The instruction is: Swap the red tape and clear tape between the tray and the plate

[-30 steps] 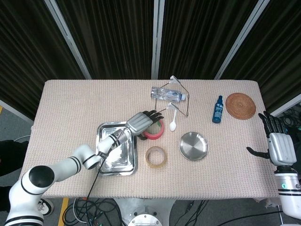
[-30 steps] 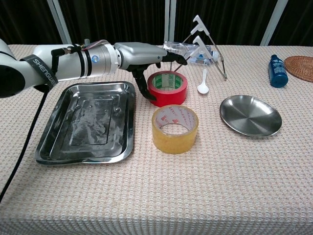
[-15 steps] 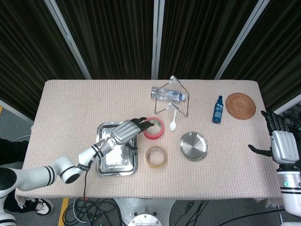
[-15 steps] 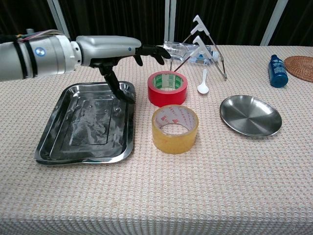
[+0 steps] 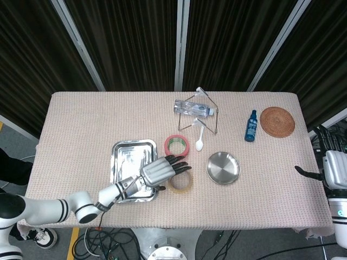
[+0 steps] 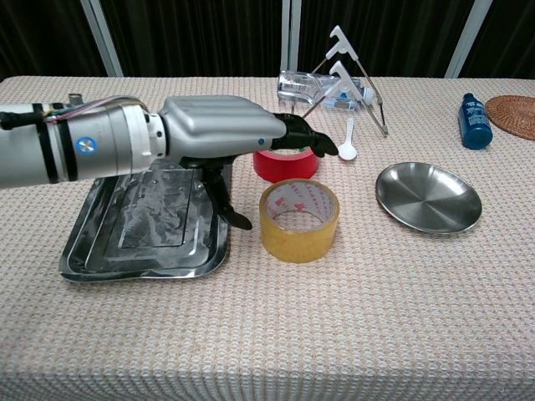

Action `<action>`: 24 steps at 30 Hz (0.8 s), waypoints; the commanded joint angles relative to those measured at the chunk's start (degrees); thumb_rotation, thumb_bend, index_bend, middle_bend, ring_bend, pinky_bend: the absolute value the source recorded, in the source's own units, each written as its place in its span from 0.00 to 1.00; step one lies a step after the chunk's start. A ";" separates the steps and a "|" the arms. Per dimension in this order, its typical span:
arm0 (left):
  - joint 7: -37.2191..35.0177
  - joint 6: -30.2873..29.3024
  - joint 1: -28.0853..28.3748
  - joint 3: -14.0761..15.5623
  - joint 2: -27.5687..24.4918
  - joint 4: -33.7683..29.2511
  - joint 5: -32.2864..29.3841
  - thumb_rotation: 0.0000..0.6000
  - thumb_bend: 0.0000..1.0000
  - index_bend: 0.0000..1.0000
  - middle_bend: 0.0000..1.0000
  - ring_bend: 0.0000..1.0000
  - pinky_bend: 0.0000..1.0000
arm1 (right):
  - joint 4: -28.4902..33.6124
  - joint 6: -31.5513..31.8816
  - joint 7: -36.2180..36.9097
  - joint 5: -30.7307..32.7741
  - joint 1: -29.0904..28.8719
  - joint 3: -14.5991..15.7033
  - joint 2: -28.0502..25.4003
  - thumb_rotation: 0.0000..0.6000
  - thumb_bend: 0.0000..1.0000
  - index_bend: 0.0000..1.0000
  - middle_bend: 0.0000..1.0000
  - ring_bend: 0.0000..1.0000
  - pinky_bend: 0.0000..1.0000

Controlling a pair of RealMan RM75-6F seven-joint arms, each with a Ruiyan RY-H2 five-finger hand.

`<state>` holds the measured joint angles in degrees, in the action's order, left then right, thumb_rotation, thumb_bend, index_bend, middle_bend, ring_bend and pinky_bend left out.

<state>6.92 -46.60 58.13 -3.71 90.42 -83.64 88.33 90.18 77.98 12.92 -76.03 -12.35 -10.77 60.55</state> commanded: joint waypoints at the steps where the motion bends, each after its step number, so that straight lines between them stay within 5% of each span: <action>1: 0.30 0.62 1.11 -0.20 0.91 0.76 1.12 1.00 0.11 0.08 0.09 0.00 0.19 | -0.56 -0.30 0.53 0.24 0.09 -0.01 0.26 1.00 0.00 0.00 0.00 0.00 0.00; 17: 2.01 6.56 5.06 0.11 2.79 4.54 0.66 1.00 0.11 0.08 0.09 0.00 0.19 | -1.34 -0.03 1.44 -0.83 0.65 0.18 0.56 1.00 0.00 0.00 0.00 0.00 0.00; 24: 1.33 6.13 5.25 1.44 3.75 5.49 2.00 1.00 0.12 0.18 0.14 0.00 0.20 | -1.59 -0.14 1.95 -0.91 0.93 0.28 0.59 1.00 0.00 0.00 0.00 0.00 0.00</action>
<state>8.31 -40.42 63.35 -2.40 94.01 -78.33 90.21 88.61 77.83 14.86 -76.93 -11.43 -10.50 61.14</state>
